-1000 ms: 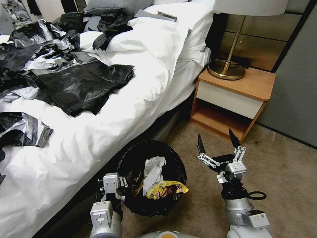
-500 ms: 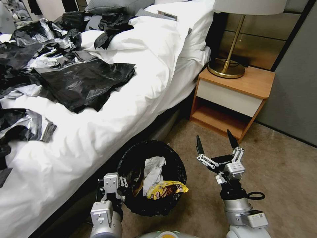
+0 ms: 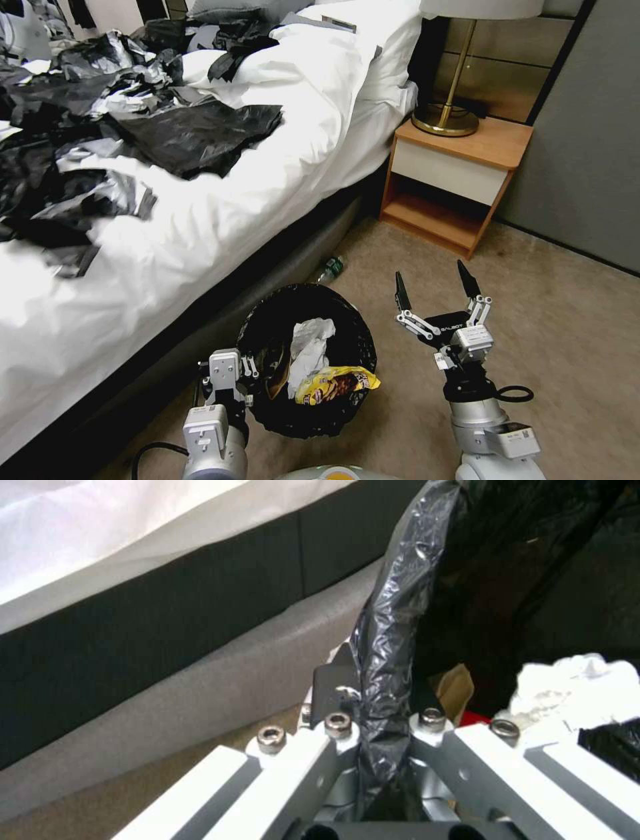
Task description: Pick up the trash bin, then pick up the garbage from the floor and place it into the trash bin.
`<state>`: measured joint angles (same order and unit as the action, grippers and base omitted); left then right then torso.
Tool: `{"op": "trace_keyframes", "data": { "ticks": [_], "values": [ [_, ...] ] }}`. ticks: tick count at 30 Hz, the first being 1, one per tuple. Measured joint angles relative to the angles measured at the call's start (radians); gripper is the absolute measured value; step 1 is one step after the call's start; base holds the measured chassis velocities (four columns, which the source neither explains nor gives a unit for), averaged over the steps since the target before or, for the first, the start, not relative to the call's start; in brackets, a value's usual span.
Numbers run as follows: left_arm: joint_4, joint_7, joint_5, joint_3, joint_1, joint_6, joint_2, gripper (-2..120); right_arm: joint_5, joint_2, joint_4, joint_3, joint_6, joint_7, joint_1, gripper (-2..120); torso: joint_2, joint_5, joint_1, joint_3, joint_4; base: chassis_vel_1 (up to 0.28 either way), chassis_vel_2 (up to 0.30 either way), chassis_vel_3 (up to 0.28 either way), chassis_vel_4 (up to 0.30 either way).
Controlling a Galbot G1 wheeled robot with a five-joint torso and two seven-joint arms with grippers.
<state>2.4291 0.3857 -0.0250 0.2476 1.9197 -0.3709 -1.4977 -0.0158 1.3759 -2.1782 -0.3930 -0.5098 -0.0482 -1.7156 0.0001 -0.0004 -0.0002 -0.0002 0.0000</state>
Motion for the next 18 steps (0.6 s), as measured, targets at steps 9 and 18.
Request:
{"op": "trace_keyframes", "data": {
  "ticks": [9,18],
  "values": [
    [0.002,0.0,0.003,-0.004,0.002,0.001,0.0,0,-0.011,0.002,0.0,0.0,-0.001,0.0,0.009,100,0.0,0.0004,0.0,0.0,0.0001,-0.033,0.02,0.048,-0.023],
    [0.002,0.0,0.003,-0.004,0.003,0.002,-0.001,0,-0.015,0.002,-0.001,0.001,-0.001,0.001,0.011,100,0.0,0.0003,0.0,0.0,0.0,0.0,0.0,0.0,0.0]
  ]
}}
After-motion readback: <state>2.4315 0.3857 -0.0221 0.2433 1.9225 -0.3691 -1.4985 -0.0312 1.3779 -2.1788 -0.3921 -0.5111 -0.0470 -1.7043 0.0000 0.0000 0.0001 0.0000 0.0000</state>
